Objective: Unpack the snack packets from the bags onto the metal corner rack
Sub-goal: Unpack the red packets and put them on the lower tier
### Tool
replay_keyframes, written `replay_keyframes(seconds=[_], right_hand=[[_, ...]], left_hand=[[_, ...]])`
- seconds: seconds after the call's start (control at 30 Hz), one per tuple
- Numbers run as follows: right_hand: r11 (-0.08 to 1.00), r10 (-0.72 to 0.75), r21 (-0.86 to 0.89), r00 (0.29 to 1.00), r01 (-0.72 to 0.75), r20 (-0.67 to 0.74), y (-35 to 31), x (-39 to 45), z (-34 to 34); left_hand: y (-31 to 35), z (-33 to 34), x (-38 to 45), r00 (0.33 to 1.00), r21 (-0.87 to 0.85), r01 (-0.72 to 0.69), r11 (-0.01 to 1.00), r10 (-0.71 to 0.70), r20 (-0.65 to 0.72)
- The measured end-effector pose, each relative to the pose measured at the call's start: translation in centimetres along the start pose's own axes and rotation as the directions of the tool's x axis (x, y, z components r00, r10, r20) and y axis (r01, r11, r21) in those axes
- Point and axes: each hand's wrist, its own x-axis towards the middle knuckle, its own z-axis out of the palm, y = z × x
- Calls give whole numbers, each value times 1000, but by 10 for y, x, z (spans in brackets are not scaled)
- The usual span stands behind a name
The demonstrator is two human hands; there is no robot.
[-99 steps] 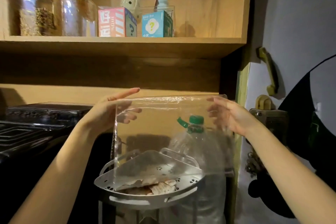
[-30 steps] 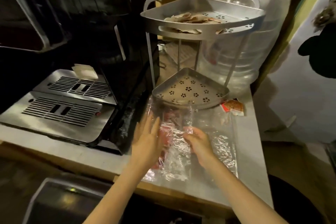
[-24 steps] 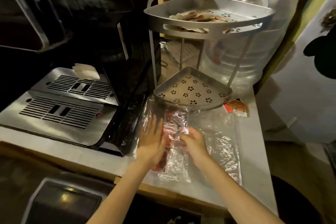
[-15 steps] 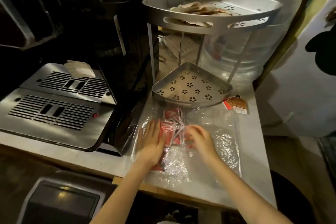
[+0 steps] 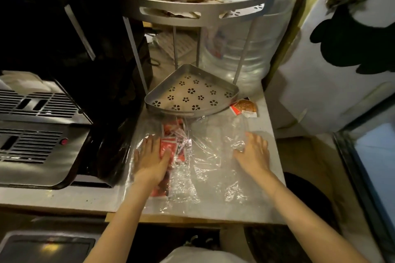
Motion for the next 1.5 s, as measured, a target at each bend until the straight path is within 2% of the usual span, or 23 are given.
replay_keyframes(seconds=[0.1,0.17,0.27,0.33,0.4,0.53,0.63,0.73,0.9,1.03,1.17,1.3,1.37,1.4,1.43,1.47,1.5], right_hand=[[996,83,41,996,-84,37,4,3,-2],[966,137,207,987,-152,86,4,8,-3],[764,221,545,934,-344,280,7,6,-13],[669,207,604,889,-433,408,6,8,-15],[645,185,605,864,-467,469,2,10,-19],[659,157,603,866,-450,475,-3,14,-21],[629,102,640,862,-442,496,-3,17,-27],[562,-37,715,852,-415,523,-8,16,-46],[516,-219,813,876,-270,430,-20,16,-82],[402,-349,881,847,-251,401,-31,17,-100],[344,-440,905,808,-250,391,-42,17,-110],[350,-520,916,773,-196,364,-55,16,-118],[356,-554,920,755,-166,351,-63,17,-124],[338,-570,927,747,-166,342,-67,17,-127],[313,-586,935,740,-170,331,-72,15,-132],[283,-611,944,728,-167,312,-76,15,-136],[255,-634,953,716,-163,292,-79,13,-140]], left_hand=[[12,-5,11,997,21,64,998,-63,-44],[17,-6,15,991,40,120,992,-117,-71],[28,0,5,978,42,163,986,-156,-137],[30,5,1,982,86,151,985,-139,-127],[31,7,-1,988,116,134,984,-123,-96],[28,7,1,990,109,134,985,-129,-52],[26,9,-2,990,50,140,989,-138,-39],[27,9,-5,989,-24,136,990,-137,-62],[26,11,-16,992,-14,124,992,-125,-34],[21,15,-19,995,111,102,989,-103,-1],[26,16,-21,994,229,105,968,-106,-9],[37,6,-16,995,317,99,943,-91,-40],[46,3,-15,993,133,55,990,-40,-108],[51,1,-16,991,-45,17,999,-23,-135],[56,1,-15,991,-271,-18,962,-18,-129],[64,-4,-16,999,-521,-17,853,-11,-51],[74,-10,-19,996,-750,43,659,30,84]])
